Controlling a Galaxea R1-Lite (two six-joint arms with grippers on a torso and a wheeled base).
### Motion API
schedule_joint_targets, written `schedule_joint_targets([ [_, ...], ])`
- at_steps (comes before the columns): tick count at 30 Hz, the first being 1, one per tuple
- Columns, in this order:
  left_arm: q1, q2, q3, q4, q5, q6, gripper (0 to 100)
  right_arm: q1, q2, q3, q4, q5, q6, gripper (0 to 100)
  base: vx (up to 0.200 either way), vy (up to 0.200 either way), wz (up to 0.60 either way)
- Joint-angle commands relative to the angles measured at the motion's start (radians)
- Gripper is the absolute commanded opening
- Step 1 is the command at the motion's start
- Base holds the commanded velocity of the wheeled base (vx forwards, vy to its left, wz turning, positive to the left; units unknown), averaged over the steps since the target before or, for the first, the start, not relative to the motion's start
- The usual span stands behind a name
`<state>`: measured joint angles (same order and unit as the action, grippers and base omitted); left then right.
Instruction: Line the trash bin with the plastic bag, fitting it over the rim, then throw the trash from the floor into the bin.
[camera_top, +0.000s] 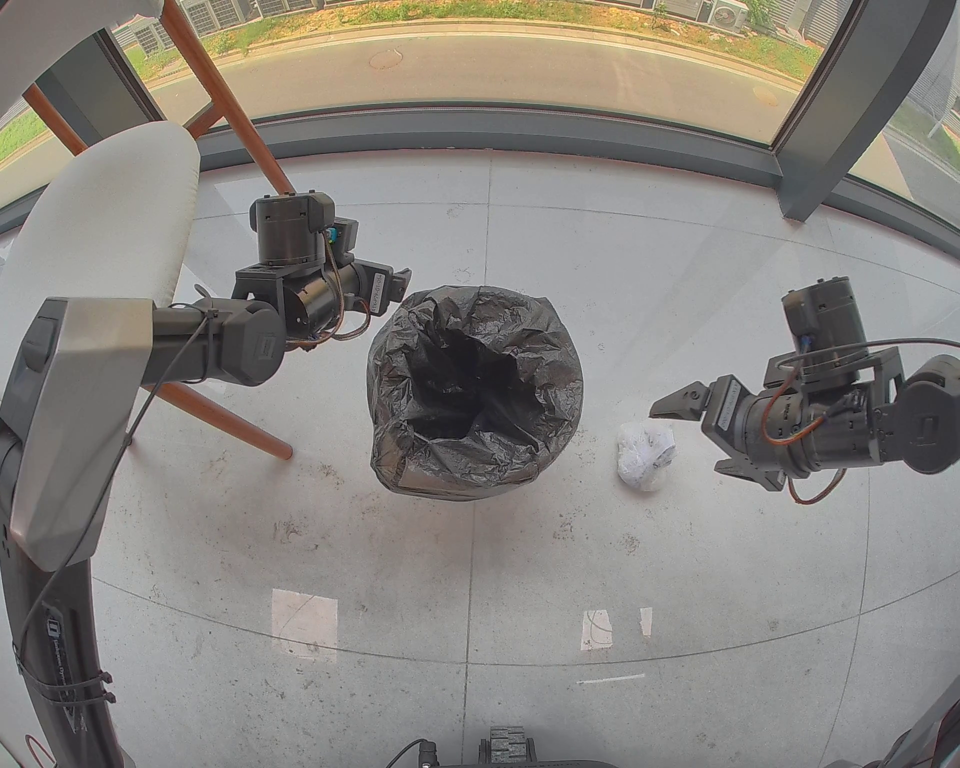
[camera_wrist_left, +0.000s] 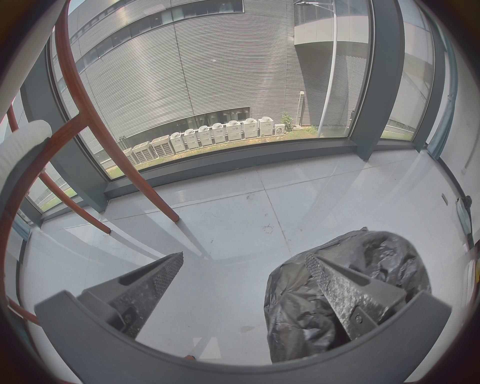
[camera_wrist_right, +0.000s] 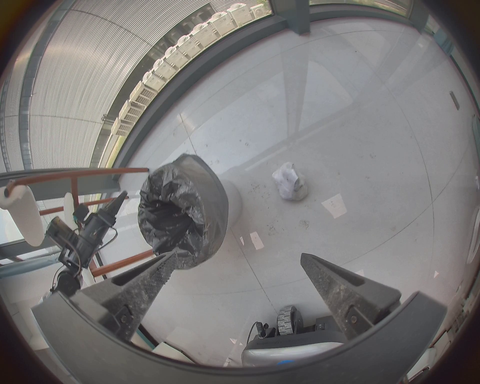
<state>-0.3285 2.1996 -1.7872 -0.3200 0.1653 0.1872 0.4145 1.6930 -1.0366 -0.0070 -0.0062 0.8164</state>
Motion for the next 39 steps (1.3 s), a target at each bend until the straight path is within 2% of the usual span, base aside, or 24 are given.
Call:
schedule_joint_targets([
  [1,-0.098,-0.414,0.253,0.105,-0.003,-0.038,100,-0.18,-0.188,0.201,-0.111,0.049,-0.04,100,0.0,0.0,0.0],
  [3,-0.176,-0.56,0.325,0.245,-0.003,-0.072,100,-0.22,-0.236,0.273,-0.12,0.075,-0.088,100,0.0,0.0,0.0],
  [5,-0.224,-0.678,0.414,0.409,-0.006,-0.19,100,-0.247,-0.273,0.351,-0.123,0.118,-0.155,100,0.0,0.0,0.0],
  [7,-0.231,-0.735,0.514,0.458,-0.03,-0.361,100,-0.256,-0.276,0.4,-0.134,0.149,-0.22,100,0.0,0.0,0.0],
  [10,-0.225,-0.741,0.64,0.348,-0.082,-0.557,100,-0.252,-0.265,0.414,-0.185,0.15,-0.261,100,0.0,0.0,0.0],
  [13,-0.225,-0.744,0.81,0.125,-0.087,-0.64,100,-0.247,-0.24,0.414,-0.229,0.149,-0.26,100,0.0,0.0,0.0],
  [17,-0.236,-0.759,1.046,-0.116,-0.087,-0.654,100,-0.247,-0.213,0.42,-0.243,0.147,-0.261,100,0.0,0.0,0.0],
  [19,-0.239,-0.805,1.134,-0.139,-0.092,-0.637,100,-0.249,-0.193,0.421,-0.245,0.146,-0.267,100,0.0,0.0,0.0],
  [22,-0.234,-0.833,1.181,-0.139,-0.089,-0.635,100,-0.249,-0.162,0.412,-0.246,0.146,-0.267,100,0.0,0.0,0.0],
  [29,-0.187,-0.837,1.184,-0.142,-0.098,-0.629,100,-0.244,-0.102,0.408,-0.266,0.147,-0.266,100,0.0,0.0,0.0],
  [32,-0.162,-0.837,1.16,-0.14,-0.119,-0.634,100,-0.246,-0.055,0.415,-0.341,0.144,-0.266,100,0.0,0.0,0.0],
  [37,-0.145,-0.836,1.14,-0.14,-0.127,-0.631,100,-0.246,0.022,0.421,-0.472,0.141,-0.272,100,-0.2,0.0,0.0],
  [39,-0.145,-0.834,1.144,-0.14,-0.127,-0.631,100,-0.249,0.057,0.42,-0.51,0.141,-0.304,100,-0.2,0.0,0.0],
])
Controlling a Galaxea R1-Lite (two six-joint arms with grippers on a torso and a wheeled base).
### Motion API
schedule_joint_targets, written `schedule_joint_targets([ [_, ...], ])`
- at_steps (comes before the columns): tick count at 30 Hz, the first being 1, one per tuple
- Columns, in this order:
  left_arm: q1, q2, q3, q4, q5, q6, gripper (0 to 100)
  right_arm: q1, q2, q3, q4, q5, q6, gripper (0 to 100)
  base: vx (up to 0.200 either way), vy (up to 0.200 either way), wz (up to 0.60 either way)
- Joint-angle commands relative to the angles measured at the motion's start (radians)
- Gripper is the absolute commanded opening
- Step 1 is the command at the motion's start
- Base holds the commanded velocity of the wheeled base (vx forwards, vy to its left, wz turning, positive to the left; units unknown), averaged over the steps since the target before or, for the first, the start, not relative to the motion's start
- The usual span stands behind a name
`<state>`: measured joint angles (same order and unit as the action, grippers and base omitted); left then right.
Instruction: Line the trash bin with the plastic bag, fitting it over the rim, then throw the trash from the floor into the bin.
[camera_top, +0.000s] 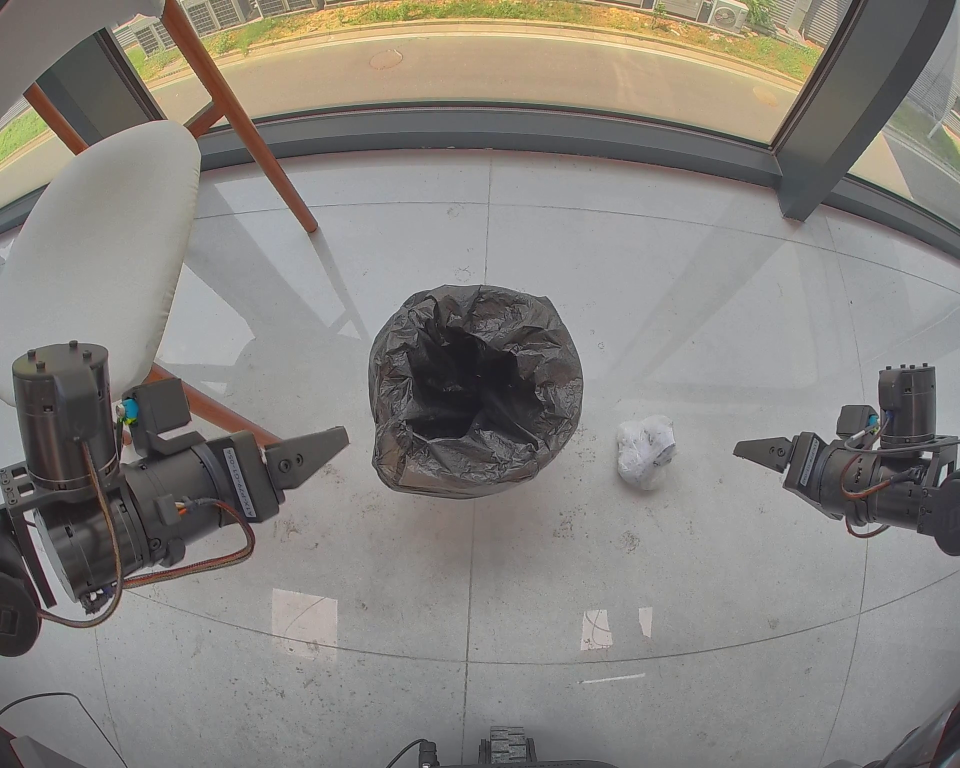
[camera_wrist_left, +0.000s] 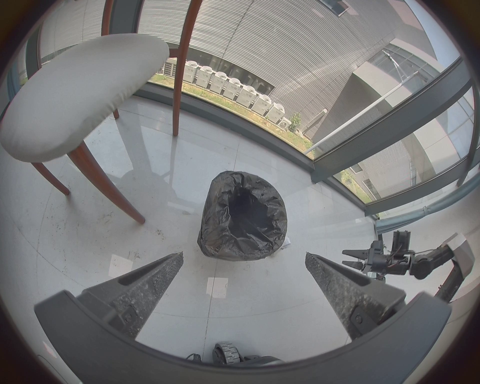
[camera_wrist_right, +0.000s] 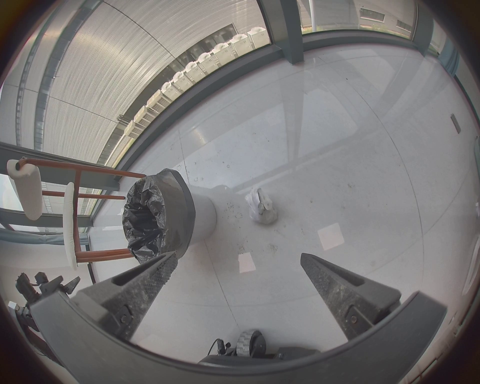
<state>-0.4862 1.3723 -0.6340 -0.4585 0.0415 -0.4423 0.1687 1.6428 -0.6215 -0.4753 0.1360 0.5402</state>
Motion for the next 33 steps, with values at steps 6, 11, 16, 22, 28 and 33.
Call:
schedule_joint_targets([
  [6,0.012,-0.006,-0.003,-0.002,-0.003,0.01,100,-0.029,0.262,0.005,-0.186,0.002,-0.177,100,-0.2,0.0,0.0],
  [11,0.029,-0.007,-0.003,-0.003,-0.002,0.071,100,-0.032,0.428,-0.047,-0.473,-0.004,-0.195,100,-0.2,0.0,0.0],
  [16,0.058,-0.007,-0.015,-0.005,-0.005,0.105,100,-0.041,0.612,-0.078,-0.689,-0.004,-0.298,100,0.0,0.0,0.0],
  [22,0.101,-0.004,-0.003,-0.003,0.005,0.208,100,-0.049,0.716,-0.201,-0.784,-0.006,-0.356,100,0.0,0.0,0.0],
  [28,0.118,-0.002,-0.003,-0.003,0.006,0.241,100,-0.052,0.743,-0.204,-0.786,-0.006,-0.358,100,0.0,0.0,0.0],
  [33,0.118,-0.001,-0.019,-0.003,0.008,0.241,100,-0.051,0.744,-0.195,-0.786,-0.006,-0.358,100,0.2,0.0,0.0],
])
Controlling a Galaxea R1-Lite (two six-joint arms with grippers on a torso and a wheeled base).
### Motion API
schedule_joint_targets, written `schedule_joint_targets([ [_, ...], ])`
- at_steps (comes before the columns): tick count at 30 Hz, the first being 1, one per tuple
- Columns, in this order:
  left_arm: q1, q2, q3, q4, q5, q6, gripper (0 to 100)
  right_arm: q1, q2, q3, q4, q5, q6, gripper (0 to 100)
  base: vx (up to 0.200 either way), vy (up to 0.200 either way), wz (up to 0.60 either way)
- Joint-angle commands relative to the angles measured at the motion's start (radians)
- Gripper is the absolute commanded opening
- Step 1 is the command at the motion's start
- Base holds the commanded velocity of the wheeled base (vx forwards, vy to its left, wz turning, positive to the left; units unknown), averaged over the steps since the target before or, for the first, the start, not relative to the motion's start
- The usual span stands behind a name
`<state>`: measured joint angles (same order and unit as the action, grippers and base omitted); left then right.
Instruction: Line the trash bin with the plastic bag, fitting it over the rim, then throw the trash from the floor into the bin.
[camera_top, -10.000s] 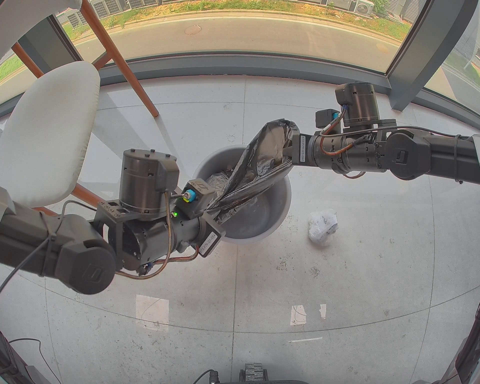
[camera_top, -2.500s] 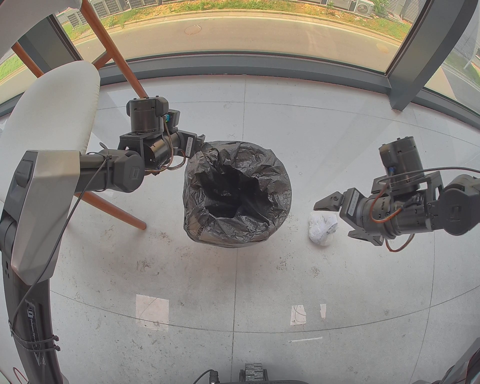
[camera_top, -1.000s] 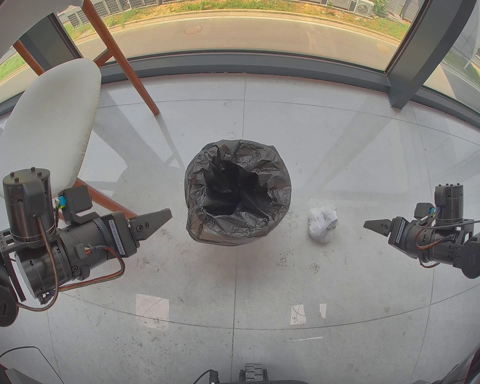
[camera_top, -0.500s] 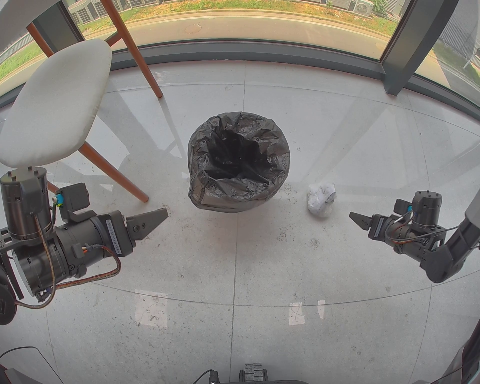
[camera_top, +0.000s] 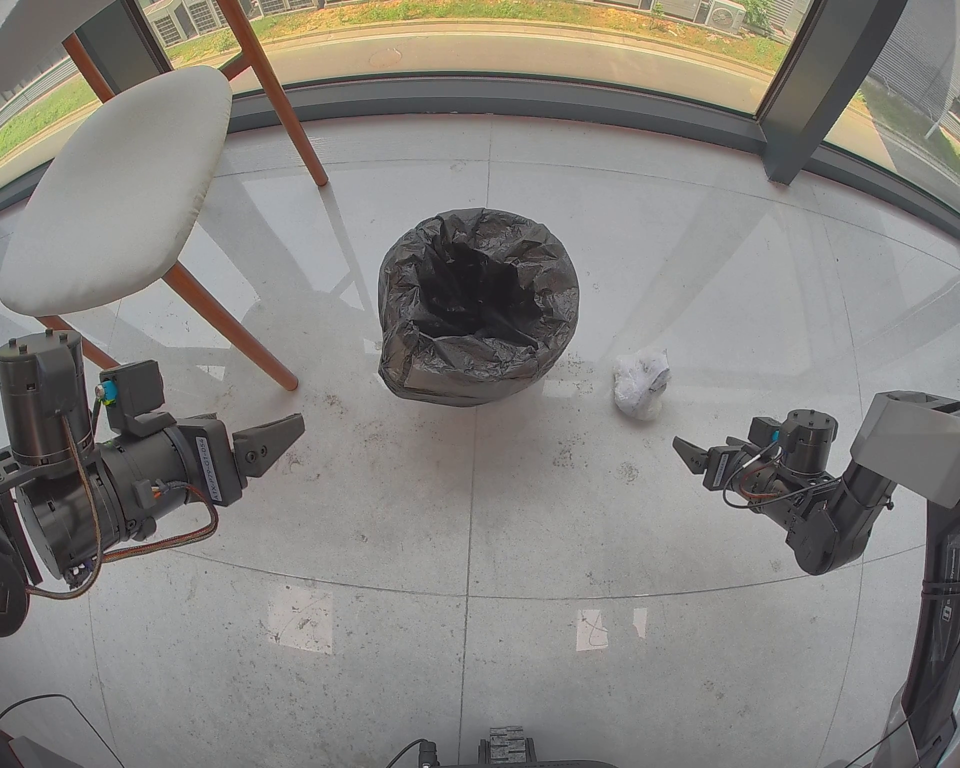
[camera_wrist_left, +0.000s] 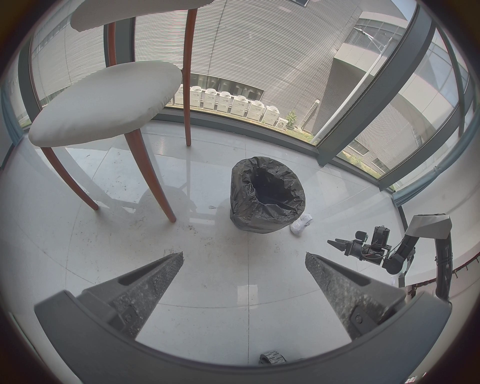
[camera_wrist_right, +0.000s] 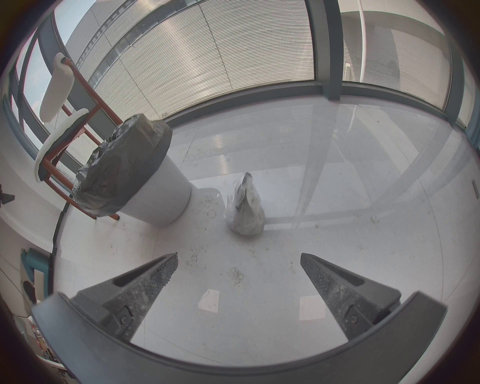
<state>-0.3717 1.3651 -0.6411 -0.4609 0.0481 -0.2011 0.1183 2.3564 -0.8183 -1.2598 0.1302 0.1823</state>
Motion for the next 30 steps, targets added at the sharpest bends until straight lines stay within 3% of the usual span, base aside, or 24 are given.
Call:
schedule_joint_targets([
  [1,0.004,0.006,-0.02,-0.001,0.003,0.0,100,0.0,0.032,0.004,-0.001,0.0,0.0,100,0.2,0.0,0.0],
  [16,0.004,0.008,-0.02,0.001,0.003,0.002,100,0.006,0.084,-0.013,-0.012,0.002,0.0,100,0.2,0.0,0.0],
  [30,0.004,0.008,-0.017,-0.002,-0.001,0.005,100,0.015,0.248,-0.222,0.045,0.002,-0.007,100,0.0,0.0,0.0],
])
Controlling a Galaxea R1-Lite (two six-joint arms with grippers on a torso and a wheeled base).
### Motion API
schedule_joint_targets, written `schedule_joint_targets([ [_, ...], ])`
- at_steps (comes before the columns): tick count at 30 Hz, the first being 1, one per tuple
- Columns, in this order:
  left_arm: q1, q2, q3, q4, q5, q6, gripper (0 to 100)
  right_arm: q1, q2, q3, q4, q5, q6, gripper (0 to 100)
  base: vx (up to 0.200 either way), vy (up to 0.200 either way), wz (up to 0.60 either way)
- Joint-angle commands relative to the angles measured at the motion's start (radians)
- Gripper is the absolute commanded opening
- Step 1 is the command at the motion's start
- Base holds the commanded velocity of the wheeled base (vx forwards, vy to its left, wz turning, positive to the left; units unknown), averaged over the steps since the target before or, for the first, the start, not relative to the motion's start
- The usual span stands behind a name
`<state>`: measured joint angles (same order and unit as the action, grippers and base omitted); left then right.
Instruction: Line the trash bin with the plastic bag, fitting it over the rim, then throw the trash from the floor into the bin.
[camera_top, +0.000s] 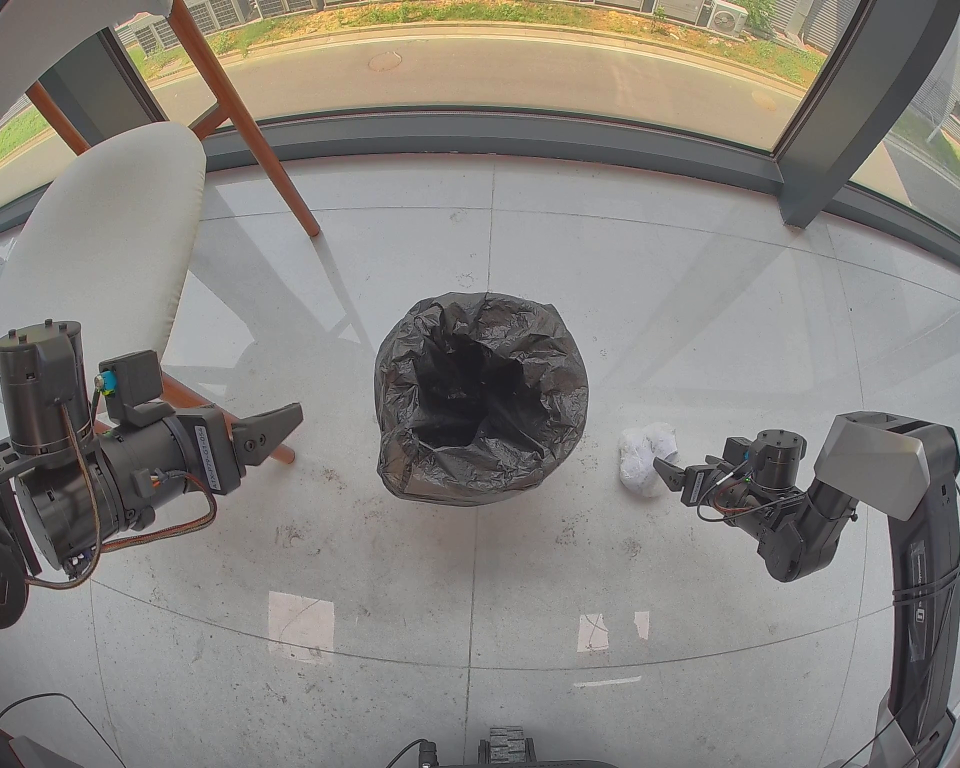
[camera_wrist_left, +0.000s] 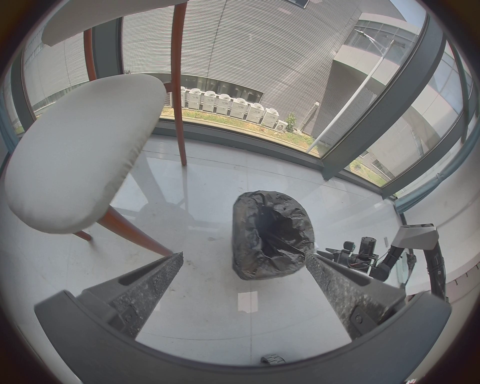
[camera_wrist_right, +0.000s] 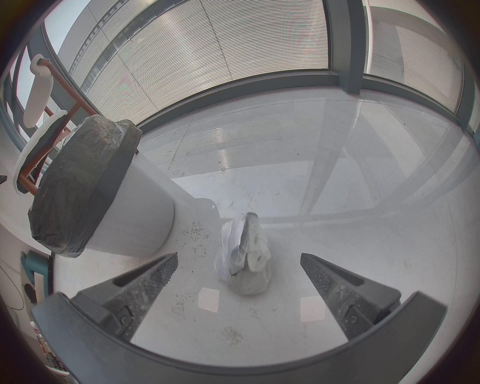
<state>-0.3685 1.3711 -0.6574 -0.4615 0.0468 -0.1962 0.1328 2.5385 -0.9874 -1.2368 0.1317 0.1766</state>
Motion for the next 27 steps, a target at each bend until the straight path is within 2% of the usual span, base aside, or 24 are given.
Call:
schedule_joint_targets([
  [1,0.0,0.002,-0.002,-0.002,0.001,0.0,100,-0.001,0.074,-0.066,0.025,0.0,-0.002,100,0.0,0.0,0.0],
  [5,0.0,0.0,-0.005,-0.002,0.001,0.0,100,0.001,0.118,-0.148,0.04,0.0,-0.002,100,0.0,0.0,0.0],
  [17,0.003,0.002,-0.005,-0.002,0.002,-0.002,100,0.01,0.215,-0.422,0.227,-0.001,-0.002,100,0.0,0.0,0.0],
  [18,0.003,0.002,-0.004,-0.002,0.002,-0.002,100,0.01,0.217,-0.43,0.237,-0.001,-0.002,0,0.0,0.0,0.0],
  [23,0.003,-0.001,0.001,-0.002,0.002,-0.002,100,0.008,0.195,-0.408,0.234,0.0,-0.002,0,0.0,0.0,0.0],
  [27,0.005,-0.004,0.002,-0.002,0.002,-0.002,100,-0.018,0.055,-0.295,0.231,0.009,0.006,0,0.0,0.0,0.0],
])
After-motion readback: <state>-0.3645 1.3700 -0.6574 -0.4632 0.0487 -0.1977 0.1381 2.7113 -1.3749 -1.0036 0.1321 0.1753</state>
